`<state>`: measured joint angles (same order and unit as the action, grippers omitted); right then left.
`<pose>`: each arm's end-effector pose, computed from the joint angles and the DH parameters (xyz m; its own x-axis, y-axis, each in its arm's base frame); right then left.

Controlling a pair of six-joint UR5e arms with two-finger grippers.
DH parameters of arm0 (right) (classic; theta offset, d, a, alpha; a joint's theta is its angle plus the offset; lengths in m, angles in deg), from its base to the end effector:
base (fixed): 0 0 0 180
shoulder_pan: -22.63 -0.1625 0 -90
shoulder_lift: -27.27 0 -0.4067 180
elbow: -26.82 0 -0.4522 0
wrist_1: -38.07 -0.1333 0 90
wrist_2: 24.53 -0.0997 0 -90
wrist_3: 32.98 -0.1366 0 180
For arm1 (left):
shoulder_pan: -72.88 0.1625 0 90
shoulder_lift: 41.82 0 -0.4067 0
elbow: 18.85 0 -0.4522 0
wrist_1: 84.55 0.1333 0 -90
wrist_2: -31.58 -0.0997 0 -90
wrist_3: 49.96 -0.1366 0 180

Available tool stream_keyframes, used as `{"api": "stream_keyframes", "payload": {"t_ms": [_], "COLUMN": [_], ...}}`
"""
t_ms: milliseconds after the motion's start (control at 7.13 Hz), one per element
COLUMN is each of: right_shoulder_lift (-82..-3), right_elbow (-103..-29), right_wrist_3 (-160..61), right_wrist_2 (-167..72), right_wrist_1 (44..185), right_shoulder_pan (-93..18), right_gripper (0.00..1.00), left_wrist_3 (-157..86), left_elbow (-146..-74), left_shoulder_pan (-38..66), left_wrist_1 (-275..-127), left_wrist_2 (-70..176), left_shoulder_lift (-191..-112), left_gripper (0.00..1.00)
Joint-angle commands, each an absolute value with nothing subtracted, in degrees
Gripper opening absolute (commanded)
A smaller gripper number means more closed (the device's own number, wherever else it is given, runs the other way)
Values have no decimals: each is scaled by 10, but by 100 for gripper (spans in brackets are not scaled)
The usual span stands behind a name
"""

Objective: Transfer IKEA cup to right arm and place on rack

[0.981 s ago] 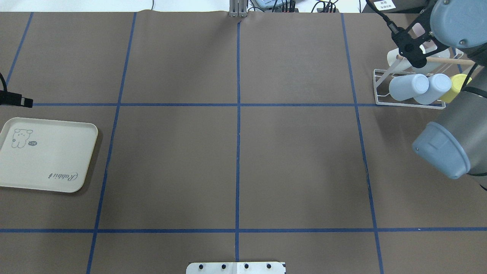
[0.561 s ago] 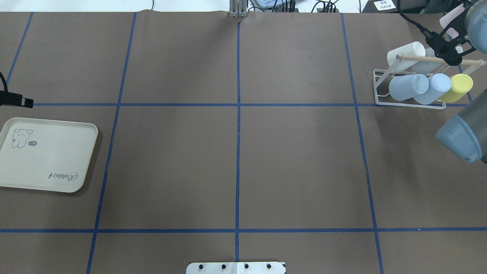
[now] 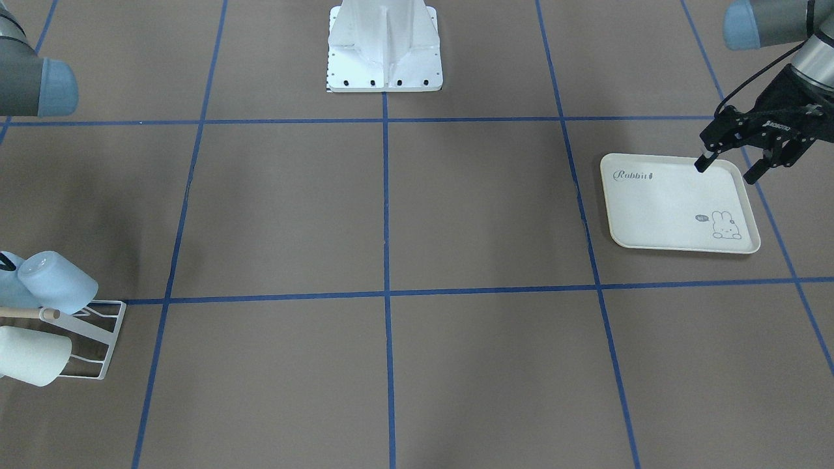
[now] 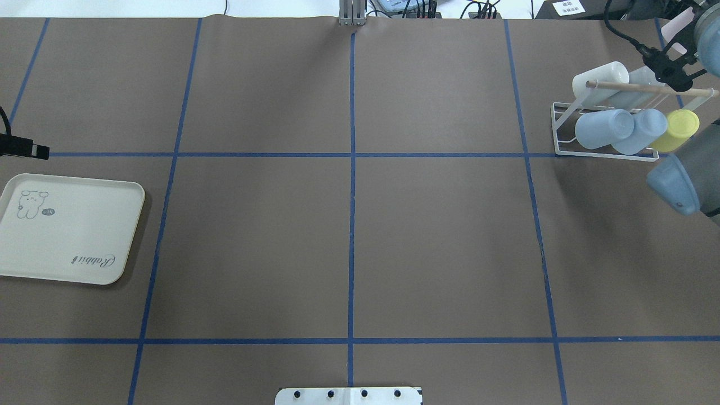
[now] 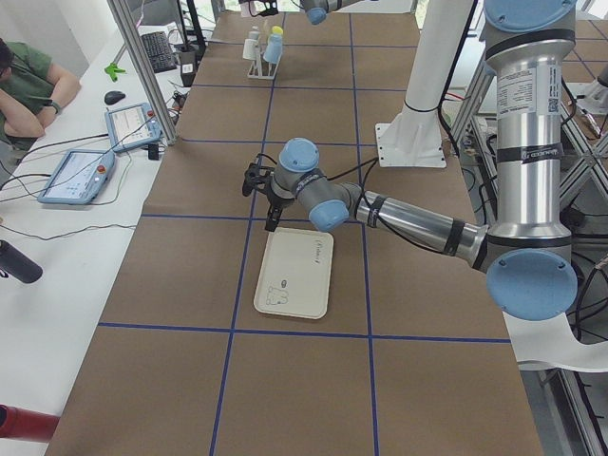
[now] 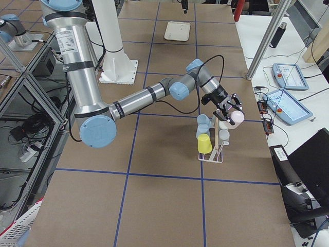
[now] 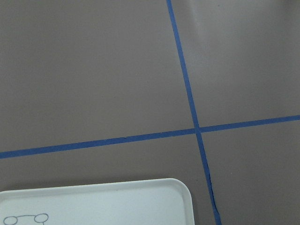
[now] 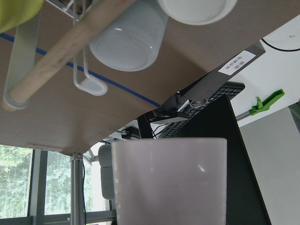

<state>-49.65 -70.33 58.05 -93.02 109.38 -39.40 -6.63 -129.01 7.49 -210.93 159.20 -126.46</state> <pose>-0.1540 -0.6811 0.4385 -0.3816 -0.6828 -0.6230 0.9230 -0.2452 -0.2965 0.1820 -0.5172 0.4421 0.5589 0.1634 -0.8130 0.1683 0.9376 0.3042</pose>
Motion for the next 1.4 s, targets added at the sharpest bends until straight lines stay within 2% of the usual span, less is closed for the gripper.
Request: {"api": "stream_keyframes", "payload": {"t_ms": [0, 280, 421, 561, 1262], "right_shoulder_lift": [-499, -507, -507, -507, -516], "right_elbow": [-659, -653, -642, -635, -613], "right_wrist_3": [590, 590, 593, 595, 595], "right_wrist_2": [-967, -974, -974, -974, -953], "right_wrist_1": [1039, 1038, 1037, 1037, 1036], "right_shoulder_pan": [-406, -412, -411, -411, -410], "right_gripper": [37, 41, 47, 49, 53], "left_wrist_3": [-66, -66, -66, -65, -65], "left_elbow": [-1290, -1290, -1291, -1290, -1290], "left_shoulder_pan": [75, 75, 75, 75, 76], "left_wrist_1": [-2109, -2110, -2110, -2110, -2111], "left_wrist_2": [1592, 1592, 1592, 1592, 1592], "left_shoulder_lift": [-1265, -1265, -1265, -1265, -1265], "left_gripper": [100, 100, 100, 100, 100]}}
